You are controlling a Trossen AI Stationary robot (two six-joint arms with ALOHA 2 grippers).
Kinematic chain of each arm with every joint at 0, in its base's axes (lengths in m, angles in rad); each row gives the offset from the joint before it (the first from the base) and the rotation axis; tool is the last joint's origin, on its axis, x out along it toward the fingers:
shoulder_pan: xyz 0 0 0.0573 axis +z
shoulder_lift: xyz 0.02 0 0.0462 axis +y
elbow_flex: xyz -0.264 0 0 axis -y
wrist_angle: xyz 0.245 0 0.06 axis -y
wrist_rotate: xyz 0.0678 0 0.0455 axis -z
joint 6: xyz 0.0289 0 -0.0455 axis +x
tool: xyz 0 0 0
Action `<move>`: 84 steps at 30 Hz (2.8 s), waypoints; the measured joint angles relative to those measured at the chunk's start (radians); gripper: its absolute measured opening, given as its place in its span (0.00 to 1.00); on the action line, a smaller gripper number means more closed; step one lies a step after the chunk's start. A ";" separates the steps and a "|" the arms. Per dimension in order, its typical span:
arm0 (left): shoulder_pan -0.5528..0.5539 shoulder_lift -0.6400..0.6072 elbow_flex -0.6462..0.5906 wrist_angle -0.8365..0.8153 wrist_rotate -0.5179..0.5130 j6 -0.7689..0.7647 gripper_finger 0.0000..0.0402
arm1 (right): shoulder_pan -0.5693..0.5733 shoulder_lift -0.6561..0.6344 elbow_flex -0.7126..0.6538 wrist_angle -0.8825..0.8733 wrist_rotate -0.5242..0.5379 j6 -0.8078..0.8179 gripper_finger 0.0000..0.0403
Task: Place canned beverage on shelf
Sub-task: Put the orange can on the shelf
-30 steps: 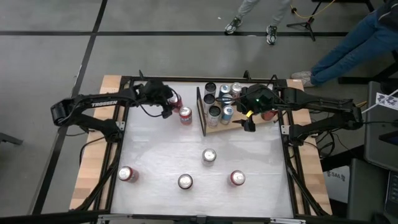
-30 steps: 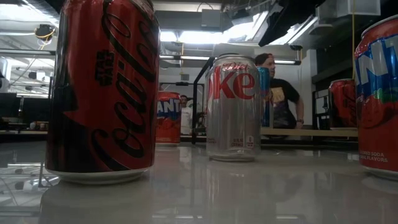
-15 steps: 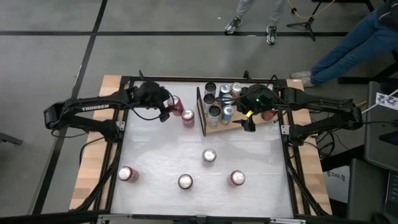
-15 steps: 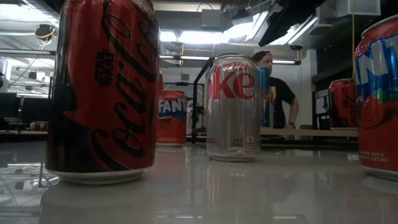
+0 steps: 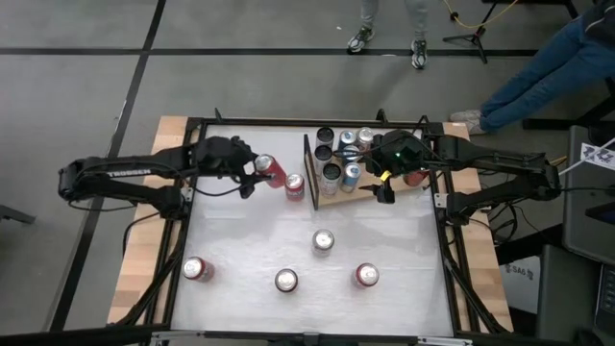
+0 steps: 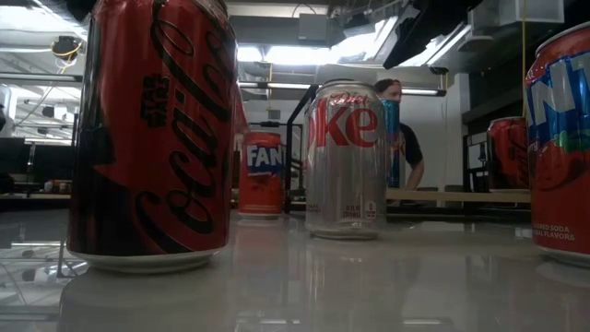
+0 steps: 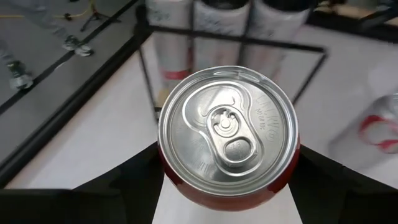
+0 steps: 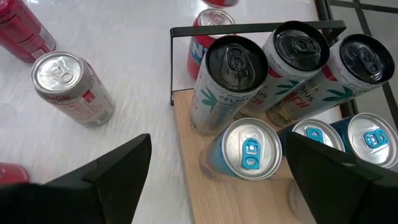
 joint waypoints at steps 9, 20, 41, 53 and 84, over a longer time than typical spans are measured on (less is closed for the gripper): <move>-0.120 -0.014 0.000 0.000 -0.048 -0.045 0.69 | 0.000 0.000 0.000 0.000 0.000 0.000 0.89; -0.263 -0.006 0.000 0.002 -0.037 -0.123 0.69 | 0.000 0.000 0.000 0.000 0.000 0.000 0.89; -0.506 0.296 0.000 0.022 -0.229 -0.419 0.69 | 0.000 0.000 0.000 0.001 0.000 0.000 0.89; -0.545 0.441 0.005 0.133 -0.239 -0.429 0.69 | 0.000 0.000 0.000 0.001 0.000 0.000 0.89; -0.552 0.448 0.001 0.158 -0.242 -0.422 0.81 | 0.000 0.000 0.000 0.001 0.000 0.000 0.89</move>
